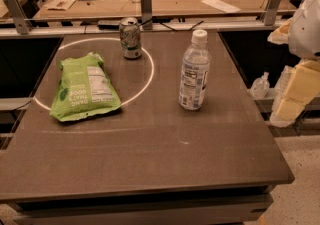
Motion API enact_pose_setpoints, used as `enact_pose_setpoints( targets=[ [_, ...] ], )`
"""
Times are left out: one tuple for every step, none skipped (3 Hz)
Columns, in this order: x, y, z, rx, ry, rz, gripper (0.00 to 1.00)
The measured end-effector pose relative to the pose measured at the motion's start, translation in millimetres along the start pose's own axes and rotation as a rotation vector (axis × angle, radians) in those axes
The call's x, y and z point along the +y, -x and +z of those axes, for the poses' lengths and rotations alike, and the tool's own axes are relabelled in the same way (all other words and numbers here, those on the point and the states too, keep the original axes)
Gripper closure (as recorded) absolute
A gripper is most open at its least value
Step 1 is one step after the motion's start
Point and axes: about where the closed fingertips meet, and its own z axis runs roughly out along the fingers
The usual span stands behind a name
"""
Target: Pick blue plastic bottle
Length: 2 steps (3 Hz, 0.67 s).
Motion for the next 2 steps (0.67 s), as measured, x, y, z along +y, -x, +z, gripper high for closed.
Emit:
enact_pose_setpoints(
  targets=[
    [0.0,0.0,0.0,0.000,0.000,0.000,0.00],
    [-1.2,-1.9,-4.1,-0.041,-0.011,0.033,0.00]
  ],
)
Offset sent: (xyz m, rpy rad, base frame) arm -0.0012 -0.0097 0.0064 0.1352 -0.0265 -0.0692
